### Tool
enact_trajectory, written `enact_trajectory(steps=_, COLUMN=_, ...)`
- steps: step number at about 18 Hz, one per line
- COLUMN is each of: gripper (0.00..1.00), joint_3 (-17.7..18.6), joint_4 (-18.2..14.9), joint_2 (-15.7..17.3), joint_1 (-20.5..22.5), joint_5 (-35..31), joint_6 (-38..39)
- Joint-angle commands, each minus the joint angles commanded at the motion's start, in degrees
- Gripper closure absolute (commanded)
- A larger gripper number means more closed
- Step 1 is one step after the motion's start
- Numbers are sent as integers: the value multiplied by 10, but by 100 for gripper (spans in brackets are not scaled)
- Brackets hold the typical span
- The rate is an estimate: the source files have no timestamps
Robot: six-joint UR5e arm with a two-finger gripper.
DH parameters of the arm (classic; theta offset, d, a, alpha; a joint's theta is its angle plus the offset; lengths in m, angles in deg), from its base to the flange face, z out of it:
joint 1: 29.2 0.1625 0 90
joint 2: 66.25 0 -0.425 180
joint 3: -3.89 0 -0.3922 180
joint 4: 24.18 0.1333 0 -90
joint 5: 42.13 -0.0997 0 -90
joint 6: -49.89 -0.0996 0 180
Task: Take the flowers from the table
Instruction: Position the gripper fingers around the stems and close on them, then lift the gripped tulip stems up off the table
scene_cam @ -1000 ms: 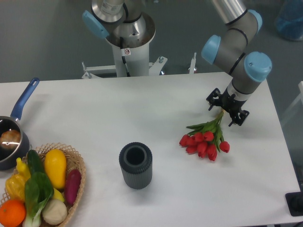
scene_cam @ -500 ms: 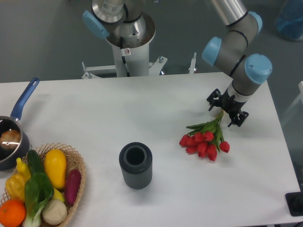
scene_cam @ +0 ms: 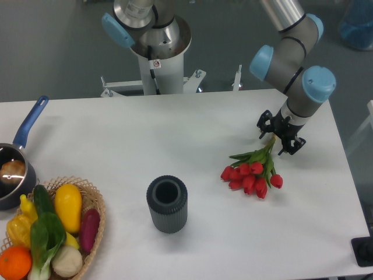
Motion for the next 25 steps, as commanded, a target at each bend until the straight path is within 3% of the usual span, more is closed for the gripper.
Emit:
enact_trajectory(steps=7, gripper=39, joint_3=0, joint_4=0, joint_2=2, joint_1=1, joint_5=1, joint_6=-3)
enact_trajectory(steps=16, gripper=64, joint_3=0, joint_4=-1, joint_2=4, joint_1=2, joint_5=1, joint_6=-3)
enact_trajectory(steps=19, gripper=65, joint_3=-1, joint_4=-1, joint_2=4, joint_1=3, joint_5=1, joint_6=-3)
enact_trajectory(steps=22, gripper=75, joint_3=-2, joint_4=-1, joint_2=4, joint_1=2, joint_5=1, joint_6=-2)
enact_trajectory(steps=25, gripper=76, joint_3=-3, joint_4=-1, joint_2=4, joint_1=2, joint_5=1, joint_6=-2)
